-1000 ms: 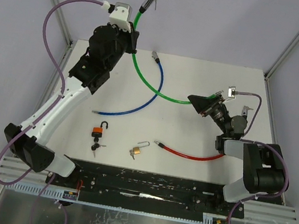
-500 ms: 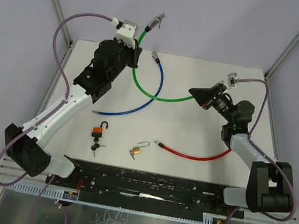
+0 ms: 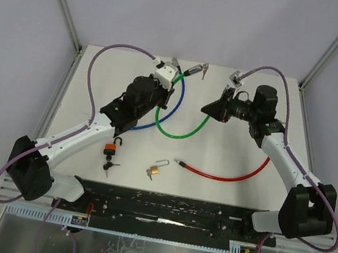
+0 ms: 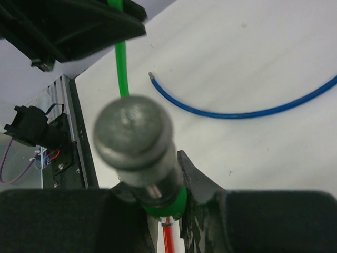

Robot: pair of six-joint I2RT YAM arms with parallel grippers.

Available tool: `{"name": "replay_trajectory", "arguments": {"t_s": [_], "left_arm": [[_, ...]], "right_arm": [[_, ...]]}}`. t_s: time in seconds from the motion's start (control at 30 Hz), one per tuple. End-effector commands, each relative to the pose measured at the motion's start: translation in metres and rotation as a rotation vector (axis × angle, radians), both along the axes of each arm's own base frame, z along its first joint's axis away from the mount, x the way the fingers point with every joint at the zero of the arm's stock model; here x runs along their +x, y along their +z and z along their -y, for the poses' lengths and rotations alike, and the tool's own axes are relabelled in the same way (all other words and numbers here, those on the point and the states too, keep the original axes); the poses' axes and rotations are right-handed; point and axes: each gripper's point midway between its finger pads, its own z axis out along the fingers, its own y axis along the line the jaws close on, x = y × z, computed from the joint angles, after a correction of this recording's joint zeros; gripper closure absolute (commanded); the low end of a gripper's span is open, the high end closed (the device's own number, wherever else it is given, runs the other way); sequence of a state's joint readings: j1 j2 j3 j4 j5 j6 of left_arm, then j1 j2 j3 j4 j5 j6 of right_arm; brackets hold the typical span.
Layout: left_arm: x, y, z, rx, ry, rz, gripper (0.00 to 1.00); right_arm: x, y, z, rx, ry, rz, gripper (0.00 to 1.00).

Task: Lock with the key
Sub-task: Lock the lock.

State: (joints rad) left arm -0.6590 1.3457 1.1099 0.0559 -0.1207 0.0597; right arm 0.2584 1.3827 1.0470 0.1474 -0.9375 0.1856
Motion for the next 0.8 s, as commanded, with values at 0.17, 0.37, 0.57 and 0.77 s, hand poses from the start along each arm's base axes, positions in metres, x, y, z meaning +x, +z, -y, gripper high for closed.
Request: {"name": "replay_trajectory", "arguments": {"t_s": [0.17, 0.37, 0.57, 0.77], "left_arm": [[-0.005, 0.106, -0.063, -0.416, 0.186, 0.172, 1.0], [-0.008, 0.144, -0.091, -0.519, 0.241, 0.249, 1.0], [0.005, 0.167, -0.099, -0.52, 0.284, 0.284, 1.0], [0.026, 0.185, -0.119, -0.562, 0.344, 0.302, 1.0]], "right_arm": [[0.018, -0.005, 0.027, 0.332, -0.095, -0.098, 1.0], [0.038, -0.02, 0.059, 0.596, -0.18, -0.246, 0.99], [0.033, -0.014, 0.061, 0.629, -0.179, -0.212, 0.69], [0.025, -0.006, 0.064, 0.636, -0.198, -0.166, 0.46]]}}
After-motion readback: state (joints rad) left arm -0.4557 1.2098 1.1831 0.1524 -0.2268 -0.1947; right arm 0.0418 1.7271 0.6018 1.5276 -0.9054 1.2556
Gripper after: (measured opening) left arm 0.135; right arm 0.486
